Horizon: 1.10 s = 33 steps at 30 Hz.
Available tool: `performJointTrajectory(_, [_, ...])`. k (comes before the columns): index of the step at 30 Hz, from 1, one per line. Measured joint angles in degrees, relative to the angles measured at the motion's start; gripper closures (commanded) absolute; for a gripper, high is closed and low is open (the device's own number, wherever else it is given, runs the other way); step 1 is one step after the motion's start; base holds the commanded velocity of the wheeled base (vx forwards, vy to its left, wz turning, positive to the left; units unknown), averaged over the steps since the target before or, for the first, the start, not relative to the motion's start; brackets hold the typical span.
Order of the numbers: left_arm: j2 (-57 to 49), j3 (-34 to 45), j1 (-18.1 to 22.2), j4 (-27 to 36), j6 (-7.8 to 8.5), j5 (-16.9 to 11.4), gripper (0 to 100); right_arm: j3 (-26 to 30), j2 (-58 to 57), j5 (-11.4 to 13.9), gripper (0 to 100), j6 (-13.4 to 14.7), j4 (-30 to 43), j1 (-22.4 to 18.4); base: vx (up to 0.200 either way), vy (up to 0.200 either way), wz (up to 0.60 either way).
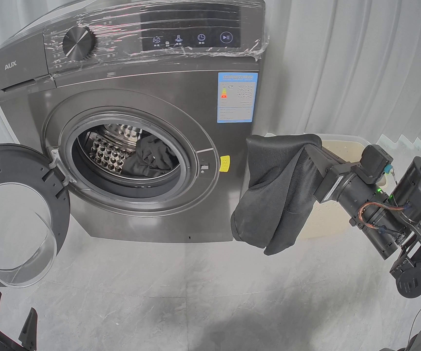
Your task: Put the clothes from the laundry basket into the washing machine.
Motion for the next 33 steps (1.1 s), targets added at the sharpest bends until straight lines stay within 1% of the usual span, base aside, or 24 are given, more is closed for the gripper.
performJointTrajectory(6, [0.0,0.0,-0.05,0.01,0.05,0.02,0,-0.13,0.0,0.05,100,0.0,0.04,0.04,0.0,0.0,0.0])
performJointTrajectory(21, [0.02,0.0,-0.05,0.0,0.05,0.0,0,0.3,0.07,0.11,100,0.11,0.01,0.02,-0.2,0.0,0.0])
performJointTrajectory(27, [0.02,0.0,-0.05,0.01,0.05,-0.02,0,0.48,0.13,0.11,100,0.27,0.11,0.0,0.0,0.0,0.0])
performJointTrajectory(33, [0.02,0.0,-0.05,0.01,0.05,0.0,0,0.83,0.22,0.11,100,0.38,0.12,0.02,0.0,0.2,0.0])
